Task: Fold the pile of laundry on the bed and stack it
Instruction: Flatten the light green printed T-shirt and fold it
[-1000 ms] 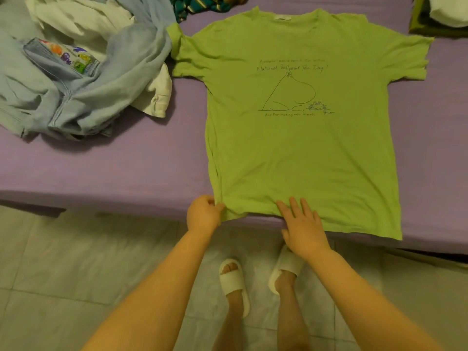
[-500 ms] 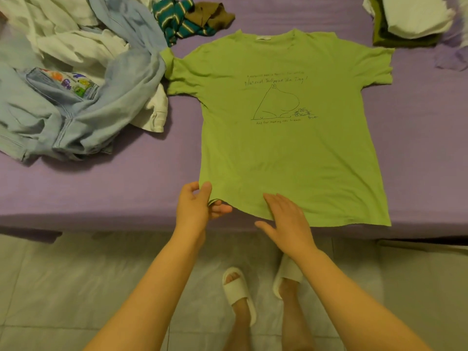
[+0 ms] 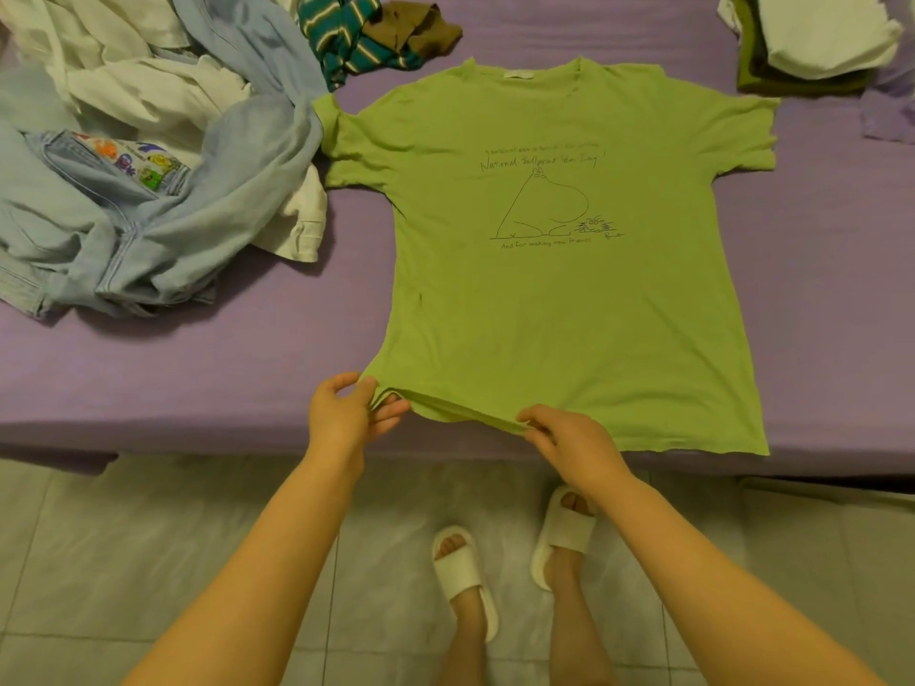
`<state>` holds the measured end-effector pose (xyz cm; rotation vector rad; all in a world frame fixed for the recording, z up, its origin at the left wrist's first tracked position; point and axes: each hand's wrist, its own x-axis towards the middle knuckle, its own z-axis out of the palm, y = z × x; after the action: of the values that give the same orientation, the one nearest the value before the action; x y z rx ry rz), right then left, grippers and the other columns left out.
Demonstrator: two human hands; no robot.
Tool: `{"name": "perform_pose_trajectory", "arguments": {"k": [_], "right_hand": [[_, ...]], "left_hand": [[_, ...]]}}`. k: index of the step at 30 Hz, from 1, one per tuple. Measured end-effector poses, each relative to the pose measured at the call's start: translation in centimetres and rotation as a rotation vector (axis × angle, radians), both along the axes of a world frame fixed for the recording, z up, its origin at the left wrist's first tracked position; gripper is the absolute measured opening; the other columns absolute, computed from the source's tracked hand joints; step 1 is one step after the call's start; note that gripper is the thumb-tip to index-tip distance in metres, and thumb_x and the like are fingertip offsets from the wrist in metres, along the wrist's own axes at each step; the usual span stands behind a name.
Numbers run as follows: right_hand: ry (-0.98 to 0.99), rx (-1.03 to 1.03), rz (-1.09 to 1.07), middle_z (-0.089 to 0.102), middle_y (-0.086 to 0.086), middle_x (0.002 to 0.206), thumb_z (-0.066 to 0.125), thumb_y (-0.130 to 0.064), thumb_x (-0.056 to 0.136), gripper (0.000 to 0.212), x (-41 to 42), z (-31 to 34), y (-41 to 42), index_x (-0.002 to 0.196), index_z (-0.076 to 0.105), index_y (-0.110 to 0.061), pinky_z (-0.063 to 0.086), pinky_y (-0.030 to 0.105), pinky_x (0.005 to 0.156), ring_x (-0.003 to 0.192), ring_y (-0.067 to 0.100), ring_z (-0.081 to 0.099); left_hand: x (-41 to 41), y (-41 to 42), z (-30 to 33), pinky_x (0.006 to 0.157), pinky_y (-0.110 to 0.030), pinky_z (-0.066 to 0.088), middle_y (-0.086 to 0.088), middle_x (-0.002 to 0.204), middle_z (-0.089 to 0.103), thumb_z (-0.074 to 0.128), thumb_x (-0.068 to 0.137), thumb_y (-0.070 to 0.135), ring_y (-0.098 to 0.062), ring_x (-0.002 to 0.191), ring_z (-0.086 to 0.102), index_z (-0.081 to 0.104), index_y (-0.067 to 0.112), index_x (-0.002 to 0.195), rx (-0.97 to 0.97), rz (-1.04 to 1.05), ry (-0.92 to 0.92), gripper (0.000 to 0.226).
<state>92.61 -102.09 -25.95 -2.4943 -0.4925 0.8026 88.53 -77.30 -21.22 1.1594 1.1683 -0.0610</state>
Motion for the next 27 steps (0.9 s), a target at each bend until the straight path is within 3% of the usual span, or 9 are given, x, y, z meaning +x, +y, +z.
{"name": "perform_pose_trajectory", "arguments": {"k": [4, 6, 9, 13, 16, 18, 22, 25, 27], "right_hand": [[-0.045, -0.007, -0.1, 0.069, 0.005, 0.101, 0.052, -0.018, 0.094, 0.014, 1.7, -0.7, -1.3, 0.106, 0.059, -0.014, 0.046, 0.037, 0.07, 0.09, 0.029, 0.062], [-0.058, -0.034, -0.101, 0.067, 0.005, 0.098, 0.052, -0.014, 0.093, 0.011, 2.5, -1.2, -1.9, 0.1, 0.06, -0.015, 0.042, 0.036, 0.068, 0.089, 0.029, 0.06], [-0.065, -0.004, -0.101, 0.066, 0.004, 0.101, 0.055, -0.011, 0.09, 0.014, 3.5, -1.8, -2.7, 0.099, 0.064, -0.015, 0.04, 0.032, 0.072, 0.096, 0.026, 0.058], [-0.112, -0.025, 0.08, 0.064, 0.009, 0.111, 0.072, -0.026, 0.081, 0.029, 2.9, -2.3, -4.3, 0.103, 0.067, -0.008, 0.044, 0.038, 0.09, 0.109, 0.03, 0.055], [-0.159, -0.117, 0.14, 0.065, 0.015, 0.111, 0.086, -0.02, 0.063, 0.03, 1.7, -2.6, -6.0, 0.082, 0.07, -0.005, 0.05, 0.042, 0.083, 0.106, 0.034, 0.061], [-0.215, -0.079, 0.154, 0.068, 0.014, 0.103, 0.086, -0.012, 0.062, 0.021, 1.9, -3.1, -7.2, 0.07, 0.067, -0.006, 0.052, 0.04, 0.076, 0.097, 0.034, 0.065], [-0.058, -0.011, -0.027, 0.064, 0.008, 0.1, 0.056, -0.015, 0.092, 0.009, 5.4, -3.0, -7.9, 0.096, 0.062, -0.011, 0.042, 0.036, 0.076, 0.093, 0.029, 0.058], [-0.035, 0.101, -0.278, 0.063, 0.011, 0.093, 0.049, -0.001, 0.088, 0.013, 8.8, -2.5, -7.8, 0.088, 0.057, -0.011, 0.044, 0.041, 0.075, 0.086, 0.031, 0.057], [-0.033, 0.104, -0.201, 0.063, 0.011, 0.1, 0.049, 0.005, 0.083, 0.02, 10.2, -2.5, -7.6, 0.081, 0.061, -0.011, 0.044, 0.04, 0.08, 0.093, 0.031, 0.057]], "left_hand": [[1.0, 0.5, -2.7, 0.076, -0.034, 0.049, -0.018, 0.109, 0.058, 0.056, 0.092, 0.003, -0.028, 0.083, 0.063, 0.04, 0.008, 0.133, 0.259, -0.004, 0.175, 0.045], [0.9, -0.7, -3.3, 0.09, -0.035, 0.042, -0.016, 0.121, 0.056, 0.062, 0.088, 0.009, -0.03, 0.107, 0.056, 0.047, 0.007, 0.133, 0.575, -0.255, 0.217, 0.047], [1.1, -5.0, -3.7, 0.097, -0.033, 0.035, -0.012, 0.118, 0.06, 0.067, 0.083, 0.011, -0.029, 0.114, 0.051, 0.064, 0.011, 0.116, 0.884, -0.798, -0.073, 0.032], [3.4, -10.2, -6.4, 0.111, -0.032, 0.021, -0.001, 0.138, 0.048, 0.055, 0.09, 0.029, -0.022, 0.136, 0.032, 0.054, 0.023, 0.131, 1.034, -1.553, -0.166, 0.042], [4.9, -12.4, -8.1, 0.103, -0.034, 0.024, -0.003, 0.13, 0.049, 0.052, 0.09, 0.033, -0.024, 0.128, 0.034, 0.05, 0.024, 0.131, 1.089, -1.771, -0.015, 0.042], [5.7, -12.8, -8.3, 0.095, -0.033, 0.028, -0.002, 0.121, 0.055, 0.05, 0.091, 0.032, -0.024, 0.119, 0.04, 0.057, 0.026, 0.121, 1.095, -1.782, 0.026, 0.031], [8.4, -10.8, -7.5, 0.079, -0.031, 0.034, -0.002, 0.101, 0.06, 0.059, 0.088, 0.039, -0.026, 0.106, 0.047, 0.068, 0.029, 0.104, 1.057, -1.442, 0.005, 0.021], [10.6, -10.7, -6.8, 0.076, -0.034, 0.038, 0.003, 0.082, 0.061, 0.062, 0.086, 0.035, -0.025, 0.094, 0.056, 0.069, 0.028, 0.093, 1.04, -1.154, 0.037, 0.012], [11.2, -11.6, -6.6, 0.079, -0.035, 0.041, 0.008, 0.071, 0.057, 0.063, 0.086, 0.029, -0.023, 0.084, 0.062, 0.063, 0.026, 0.09, 0.886, -1.044, 0.046, 0.005]]}}
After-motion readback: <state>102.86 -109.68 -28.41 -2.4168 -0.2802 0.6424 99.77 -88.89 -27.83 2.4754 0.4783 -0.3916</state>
